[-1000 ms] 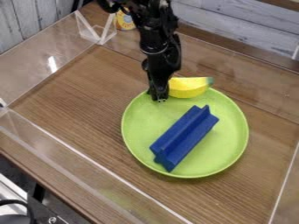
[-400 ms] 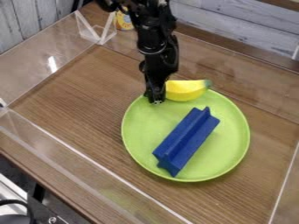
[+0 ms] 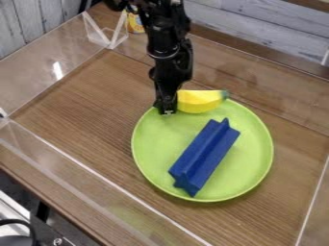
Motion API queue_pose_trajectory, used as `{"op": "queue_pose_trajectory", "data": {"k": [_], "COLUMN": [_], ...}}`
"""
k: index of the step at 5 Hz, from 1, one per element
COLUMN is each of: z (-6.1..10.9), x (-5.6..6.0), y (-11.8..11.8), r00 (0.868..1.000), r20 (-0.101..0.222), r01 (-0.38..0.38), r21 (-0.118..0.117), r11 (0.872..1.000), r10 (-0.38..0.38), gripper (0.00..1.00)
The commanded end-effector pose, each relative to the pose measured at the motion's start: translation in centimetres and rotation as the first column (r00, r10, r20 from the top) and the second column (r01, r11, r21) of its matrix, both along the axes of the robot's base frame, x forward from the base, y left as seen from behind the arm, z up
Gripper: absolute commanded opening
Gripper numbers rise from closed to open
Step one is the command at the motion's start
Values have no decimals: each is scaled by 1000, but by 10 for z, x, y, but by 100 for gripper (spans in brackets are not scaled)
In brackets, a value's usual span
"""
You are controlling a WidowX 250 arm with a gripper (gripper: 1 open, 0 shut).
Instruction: Remove the banana from inside the green plate and put it on the table
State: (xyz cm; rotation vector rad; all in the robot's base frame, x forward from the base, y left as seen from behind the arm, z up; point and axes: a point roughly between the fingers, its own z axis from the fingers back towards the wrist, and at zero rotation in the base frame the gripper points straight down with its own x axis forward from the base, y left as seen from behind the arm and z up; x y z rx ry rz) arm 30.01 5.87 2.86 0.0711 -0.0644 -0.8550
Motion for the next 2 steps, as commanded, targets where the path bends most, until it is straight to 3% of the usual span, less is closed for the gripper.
{"op": "queue_pose_trajectory", "data": {"k": [1,2], "z": [24,27], "x": [6,6], "y": [10,14], "r00": [997,998], "r20": [71,67], "r01": [-10,-12], "r21": [21,25], "r11": [1000,1000], "r10": [9,10], "gripper": [0,0]}}
